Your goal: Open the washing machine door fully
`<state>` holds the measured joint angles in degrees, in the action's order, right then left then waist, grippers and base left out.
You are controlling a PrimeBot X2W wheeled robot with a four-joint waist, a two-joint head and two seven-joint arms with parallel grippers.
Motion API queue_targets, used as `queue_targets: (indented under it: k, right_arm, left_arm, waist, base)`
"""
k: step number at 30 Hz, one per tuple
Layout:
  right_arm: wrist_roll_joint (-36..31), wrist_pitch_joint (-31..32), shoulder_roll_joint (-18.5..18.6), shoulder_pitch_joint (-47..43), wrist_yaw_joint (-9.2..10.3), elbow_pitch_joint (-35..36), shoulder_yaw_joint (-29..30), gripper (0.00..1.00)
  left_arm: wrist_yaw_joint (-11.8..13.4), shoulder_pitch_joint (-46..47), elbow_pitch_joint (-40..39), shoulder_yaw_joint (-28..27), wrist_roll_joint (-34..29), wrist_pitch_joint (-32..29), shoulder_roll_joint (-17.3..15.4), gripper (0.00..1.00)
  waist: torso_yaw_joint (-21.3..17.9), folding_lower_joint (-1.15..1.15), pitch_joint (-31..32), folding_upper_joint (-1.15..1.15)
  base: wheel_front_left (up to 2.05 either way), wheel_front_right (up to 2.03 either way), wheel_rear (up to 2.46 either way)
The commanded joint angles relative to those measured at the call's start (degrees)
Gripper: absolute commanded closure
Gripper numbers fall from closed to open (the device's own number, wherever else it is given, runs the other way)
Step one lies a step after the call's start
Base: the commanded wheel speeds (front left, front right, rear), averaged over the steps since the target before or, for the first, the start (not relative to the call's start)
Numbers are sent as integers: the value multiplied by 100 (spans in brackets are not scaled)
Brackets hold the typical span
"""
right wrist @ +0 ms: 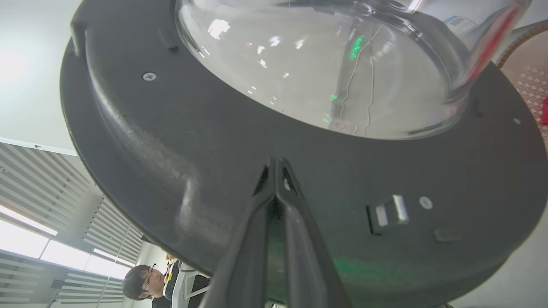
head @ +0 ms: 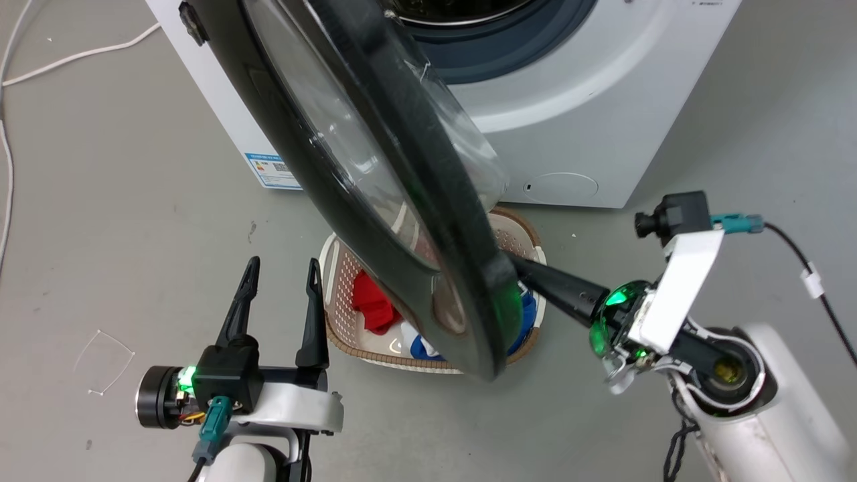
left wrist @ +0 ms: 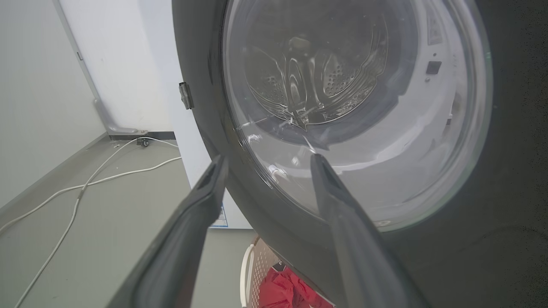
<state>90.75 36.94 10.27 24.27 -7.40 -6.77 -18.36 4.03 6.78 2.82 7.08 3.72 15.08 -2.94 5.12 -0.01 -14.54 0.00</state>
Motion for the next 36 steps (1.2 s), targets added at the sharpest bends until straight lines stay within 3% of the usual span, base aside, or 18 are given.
queue_targets:
  k: [1,13,21,28,36]
  right_arm:
    - [43,49,-112,-174,-17,50,-88,100]
    - [102,16,-386,-759,-17,162,-271,100]
    - [-14,-407,-378,-1225,-17,347,46,100]
    - [-297,-1348,-391,-1754,-17,864,632,100]
    - [-1369,-3260,-289,-2327,-17,1403,919,100]
  left_arm:
    - [15,-63,6,21,-3,14,9,0]
    - [45,-293,49,81,-22,14,9,0]
    - [41,-532,88,80,-49,14,9,0]
    - [37,-724,130,66,-56,14,9,0]
    - [66,-979,112,20,-77,14,7,0]
  waist:
    - [21,1,58,0]
    - [39,1,394,0]
    - [-7,1,745,0]
    - [-64,1,1076,0]
    - [-160,1,1375,0]
  base:
    - [0,0,0]
    - [0,0,0]
    - [0,0,0]
    - [0,0,0]
    - [0,0,0]
